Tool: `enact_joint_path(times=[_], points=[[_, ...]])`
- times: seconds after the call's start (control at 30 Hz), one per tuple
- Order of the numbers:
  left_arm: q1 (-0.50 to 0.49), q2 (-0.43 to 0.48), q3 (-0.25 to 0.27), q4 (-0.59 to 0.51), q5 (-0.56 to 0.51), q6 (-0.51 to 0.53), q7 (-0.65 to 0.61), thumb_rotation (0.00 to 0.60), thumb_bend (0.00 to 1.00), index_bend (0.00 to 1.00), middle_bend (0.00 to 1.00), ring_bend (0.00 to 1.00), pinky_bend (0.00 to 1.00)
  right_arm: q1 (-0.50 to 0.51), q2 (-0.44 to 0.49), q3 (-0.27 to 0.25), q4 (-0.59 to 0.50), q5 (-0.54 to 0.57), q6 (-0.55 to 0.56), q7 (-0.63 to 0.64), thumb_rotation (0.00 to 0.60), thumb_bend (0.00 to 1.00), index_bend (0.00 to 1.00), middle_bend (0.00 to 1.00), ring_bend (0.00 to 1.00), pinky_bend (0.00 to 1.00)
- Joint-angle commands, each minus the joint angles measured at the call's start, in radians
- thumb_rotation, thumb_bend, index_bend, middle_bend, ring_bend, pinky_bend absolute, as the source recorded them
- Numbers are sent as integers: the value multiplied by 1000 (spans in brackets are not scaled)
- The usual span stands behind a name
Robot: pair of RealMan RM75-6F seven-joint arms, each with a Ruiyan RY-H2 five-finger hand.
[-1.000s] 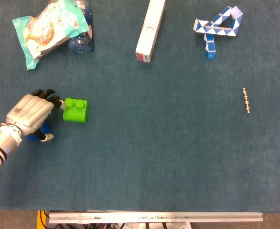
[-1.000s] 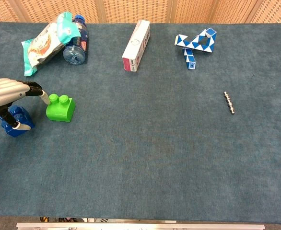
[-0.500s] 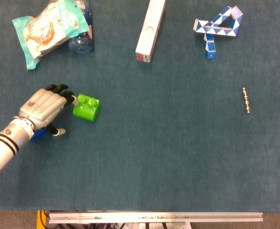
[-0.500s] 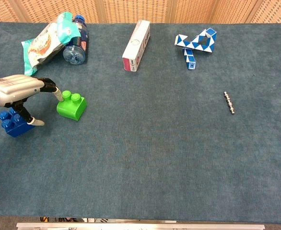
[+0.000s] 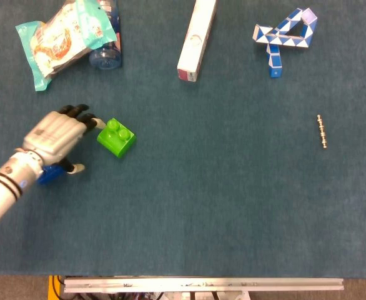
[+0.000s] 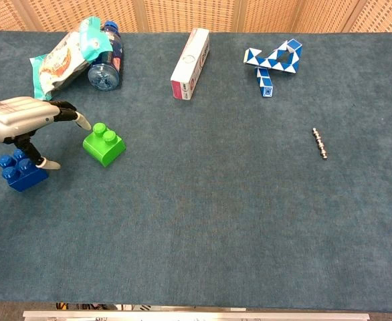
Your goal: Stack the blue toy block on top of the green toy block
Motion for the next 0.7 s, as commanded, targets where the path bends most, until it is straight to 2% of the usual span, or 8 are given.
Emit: enact_joint_path(times=[0.03, 0.27, 0.4, 0.7], points=[[24, 42, 20, -22, 14, 34, 5, 600, 155, 190, 206, 72, 127, 2, -1, 0, 0, -1, -3, -1, 600, 158, 248, 287, 277, 357], [68, 124, 78, -51, 89, 86, 5, 600, 155, 190, 203, 75, 127, 13, -5, 1, -10, -10, -15, -14, 600, 158, 248, 287, 278, 357], [80, 131, 108, -28, 144, 98, -12, 600, 157, 186, 197, 76, 127, 18, -6, 2, -19, -15, -21, -24, 600, 159, 248, 287, 278, 357], [74, 106, 137, 62, 252, 125, -80, 600, 156, 175, 184, 76, 127, 20, -2, 0, -42, -19, -24, -50, 600, 159, 249, 287, 277, 357]])
